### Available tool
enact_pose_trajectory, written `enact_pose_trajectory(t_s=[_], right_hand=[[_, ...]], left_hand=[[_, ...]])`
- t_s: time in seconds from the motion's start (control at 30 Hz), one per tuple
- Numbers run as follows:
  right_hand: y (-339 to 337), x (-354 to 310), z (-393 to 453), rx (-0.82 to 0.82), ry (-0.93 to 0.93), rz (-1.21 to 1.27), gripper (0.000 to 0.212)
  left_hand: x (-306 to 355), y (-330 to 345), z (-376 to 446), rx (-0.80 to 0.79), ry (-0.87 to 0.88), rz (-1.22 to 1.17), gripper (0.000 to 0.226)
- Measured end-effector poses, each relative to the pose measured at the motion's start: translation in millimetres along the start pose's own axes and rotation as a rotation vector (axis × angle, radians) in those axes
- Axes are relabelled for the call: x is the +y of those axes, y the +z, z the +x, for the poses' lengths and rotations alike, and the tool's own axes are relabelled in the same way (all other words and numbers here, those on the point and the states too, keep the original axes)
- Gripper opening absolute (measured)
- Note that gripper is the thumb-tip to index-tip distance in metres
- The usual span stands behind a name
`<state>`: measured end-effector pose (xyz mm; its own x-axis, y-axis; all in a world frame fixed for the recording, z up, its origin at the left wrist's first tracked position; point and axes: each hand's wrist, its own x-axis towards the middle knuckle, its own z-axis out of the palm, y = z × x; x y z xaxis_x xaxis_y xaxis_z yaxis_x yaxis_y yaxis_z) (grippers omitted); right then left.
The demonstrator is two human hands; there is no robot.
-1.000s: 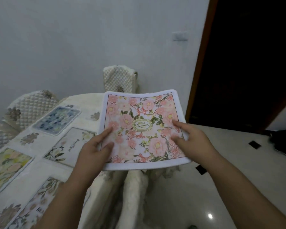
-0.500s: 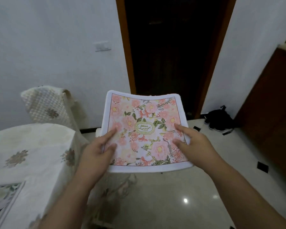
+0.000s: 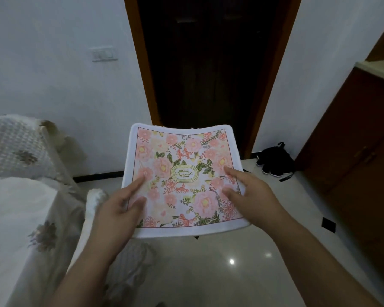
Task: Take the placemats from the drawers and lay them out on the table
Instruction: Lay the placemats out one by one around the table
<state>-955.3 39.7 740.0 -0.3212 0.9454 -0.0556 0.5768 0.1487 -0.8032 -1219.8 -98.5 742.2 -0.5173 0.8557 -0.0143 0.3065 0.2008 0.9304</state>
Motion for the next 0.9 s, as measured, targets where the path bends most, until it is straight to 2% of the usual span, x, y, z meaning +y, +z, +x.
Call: enact_pose_trajectory(t_s=[0.27,0.6,0.9], right_hand=[[11,-2,79,0.051,0.042,-0.030,0.053],[49,-48,201,0.103,0.034,-0.120,0.054],[87,-68,296,0.000,0.002,-0.103,0.054]], left_hand=[[-14,13,103,-0.095,-0.006,-0.046,0.045],[-21,-11,253,-0.161,0.008,-0.039,0.043],[-32,-37,326,-0.085,-0.022,0.029,0.045]])
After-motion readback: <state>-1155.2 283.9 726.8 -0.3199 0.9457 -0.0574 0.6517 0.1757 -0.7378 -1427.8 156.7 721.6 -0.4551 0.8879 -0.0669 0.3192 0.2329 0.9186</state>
